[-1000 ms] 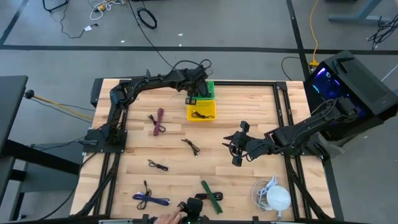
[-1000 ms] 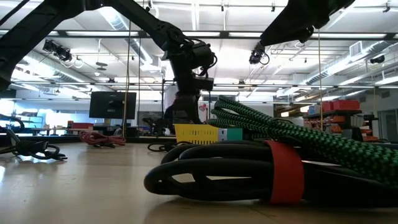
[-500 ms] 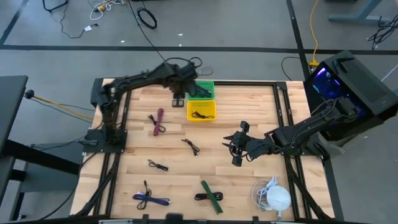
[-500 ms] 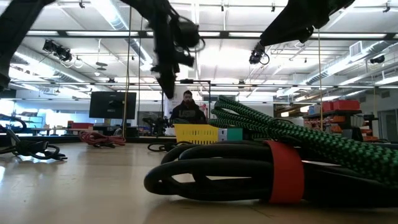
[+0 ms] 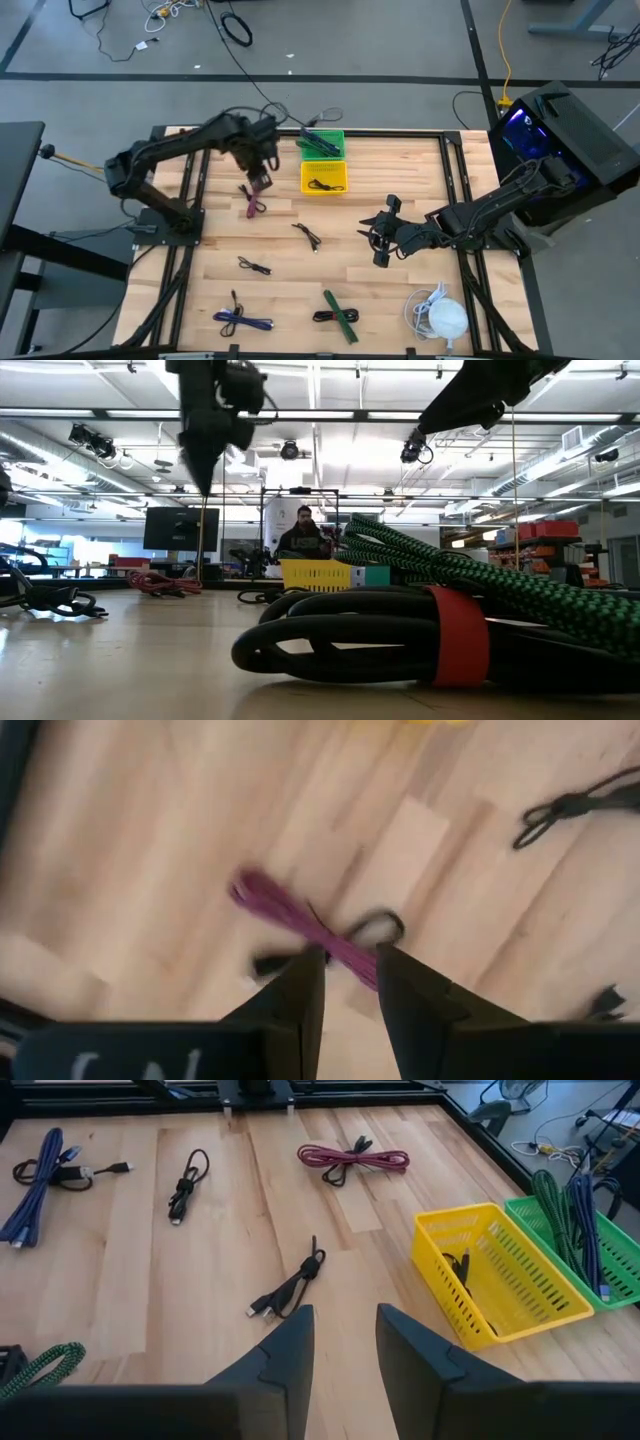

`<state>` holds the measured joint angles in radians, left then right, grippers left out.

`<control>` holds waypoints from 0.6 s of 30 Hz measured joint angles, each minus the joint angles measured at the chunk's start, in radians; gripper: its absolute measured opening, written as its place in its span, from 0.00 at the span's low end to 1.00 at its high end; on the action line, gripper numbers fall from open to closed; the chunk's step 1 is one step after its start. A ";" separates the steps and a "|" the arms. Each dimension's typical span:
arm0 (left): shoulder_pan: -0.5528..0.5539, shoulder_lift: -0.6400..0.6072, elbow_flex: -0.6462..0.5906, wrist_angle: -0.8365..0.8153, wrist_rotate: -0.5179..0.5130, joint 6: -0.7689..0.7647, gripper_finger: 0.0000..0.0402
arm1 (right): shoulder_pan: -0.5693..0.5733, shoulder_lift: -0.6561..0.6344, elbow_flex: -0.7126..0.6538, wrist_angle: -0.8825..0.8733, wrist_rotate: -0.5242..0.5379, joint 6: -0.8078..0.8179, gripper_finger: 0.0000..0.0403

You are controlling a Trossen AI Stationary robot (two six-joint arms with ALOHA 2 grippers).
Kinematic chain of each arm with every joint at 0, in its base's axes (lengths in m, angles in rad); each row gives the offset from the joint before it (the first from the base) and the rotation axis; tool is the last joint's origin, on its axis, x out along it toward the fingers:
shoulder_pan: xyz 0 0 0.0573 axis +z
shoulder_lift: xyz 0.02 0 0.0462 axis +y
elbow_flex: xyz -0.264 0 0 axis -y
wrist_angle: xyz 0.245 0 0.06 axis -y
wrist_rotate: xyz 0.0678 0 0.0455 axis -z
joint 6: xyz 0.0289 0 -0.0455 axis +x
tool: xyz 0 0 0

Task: Pick & Place USB Port
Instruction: Put the left pink patterned charger cable into the green basket

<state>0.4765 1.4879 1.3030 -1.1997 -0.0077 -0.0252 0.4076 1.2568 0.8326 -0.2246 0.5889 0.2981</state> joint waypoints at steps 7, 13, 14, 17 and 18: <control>-0.021 -0.065 -0.268 0.112 0.066 -0.200 0.24 | 0.000 0.000 0.000 0.009 0.006 -0.030 0.28; -0.025 -0.055 -0.392 0.266 0.086 -0.331 0.24 | 0.000 0.000 0.000 0.009 0.031 -0.031 0.28; -0.022 -0.054 -0.403 0.288 0.090 -0.339 0.24 | 0.000 0.000 0.000 0.009 0.031 -0.031 0.28; -0.017 -0.055 -0.415 0.339 0.084 -0.394 0.24 | 0.000 0.000 0.000 0.009 0.031 -0.031 0.28; -0.017 -0.055 -0.415 0.340 0.074 -0.420 0.24 | 0.000 0.000 0.000 0.009 0.031 -0.031 0.28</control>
<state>0.4599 1.4330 0.8879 -0.8593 0.0659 -0.4453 0.4076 1.2568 0.8326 -0.2157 0.6201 0.2676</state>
